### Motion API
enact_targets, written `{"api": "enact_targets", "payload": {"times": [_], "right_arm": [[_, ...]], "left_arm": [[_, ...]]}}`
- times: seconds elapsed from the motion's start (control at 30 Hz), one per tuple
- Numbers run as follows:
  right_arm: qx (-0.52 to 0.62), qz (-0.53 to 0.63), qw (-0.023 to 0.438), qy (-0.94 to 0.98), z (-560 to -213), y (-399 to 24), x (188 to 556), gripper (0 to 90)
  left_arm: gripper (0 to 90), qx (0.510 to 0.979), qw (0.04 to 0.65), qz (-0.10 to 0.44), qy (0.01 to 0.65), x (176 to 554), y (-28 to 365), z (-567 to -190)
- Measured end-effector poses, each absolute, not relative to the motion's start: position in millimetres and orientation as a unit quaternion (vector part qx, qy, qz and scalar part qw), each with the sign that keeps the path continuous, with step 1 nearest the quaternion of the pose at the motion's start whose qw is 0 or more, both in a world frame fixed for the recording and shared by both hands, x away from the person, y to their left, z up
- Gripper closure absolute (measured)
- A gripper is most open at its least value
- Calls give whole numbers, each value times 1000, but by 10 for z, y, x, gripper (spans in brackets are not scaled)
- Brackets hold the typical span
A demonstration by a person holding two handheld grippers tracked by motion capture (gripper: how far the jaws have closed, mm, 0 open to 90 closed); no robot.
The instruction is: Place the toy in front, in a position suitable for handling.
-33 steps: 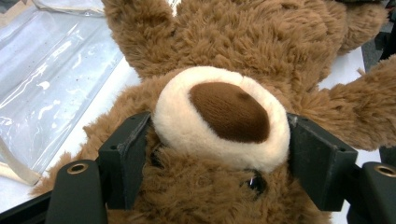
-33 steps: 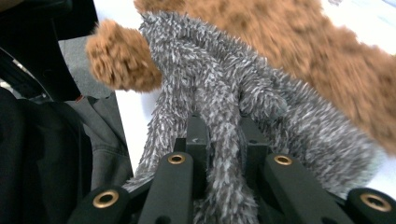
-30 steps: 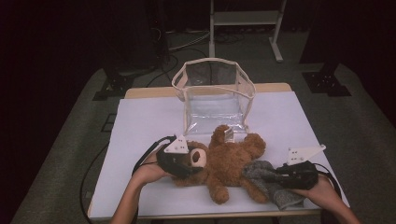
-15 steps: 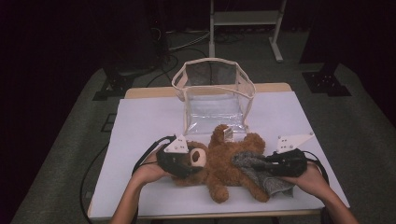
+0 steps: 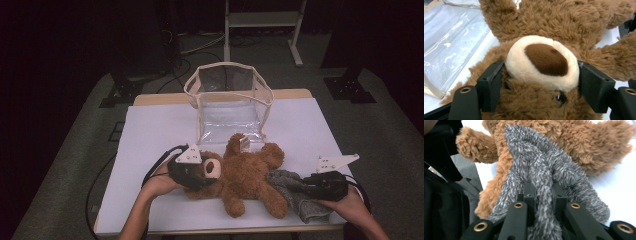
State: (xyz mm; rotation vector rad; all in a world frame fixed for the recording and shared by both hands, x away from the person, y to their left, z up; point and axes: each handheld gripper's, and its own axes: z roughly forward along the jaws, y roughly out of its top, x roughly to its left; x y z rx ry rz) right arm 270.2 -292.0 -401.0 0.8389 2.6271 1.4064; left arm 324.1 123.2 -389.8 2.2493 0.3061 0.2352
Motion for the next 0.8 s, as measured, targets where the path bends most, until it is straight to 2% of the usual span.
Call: {"api": "enact_targets", "payload": {"times": [0.17, 0.33, 0.37, 0.57, 0.8], "right_arm": [[244, 461, 37, 852, -3787, -2836, 2707, 778], [205, 460, 39, 863, -3645, -2584, 2748, 778], [180, 454, 38, 872, -3604, -2394, 2780, 779], [136, 429, 29, 893, -3633, -1969, 2836, 779], [142, 426, 28, 893, -3710, -2026, 2797, 779]], "left_arm": [[263, 894, 418, 95, 128, 3252, 1222, -3902], [263, 895, 416, 98, 128, 3259, 1215, -3901], [262, 894, 416, 98, 131, 3258, 1207, -3901], [260, 893, 415, 101, 140, 3267, 1195, -3904], [260, 892, 418, 99, 143, 3276, 1198, -3905]]}}
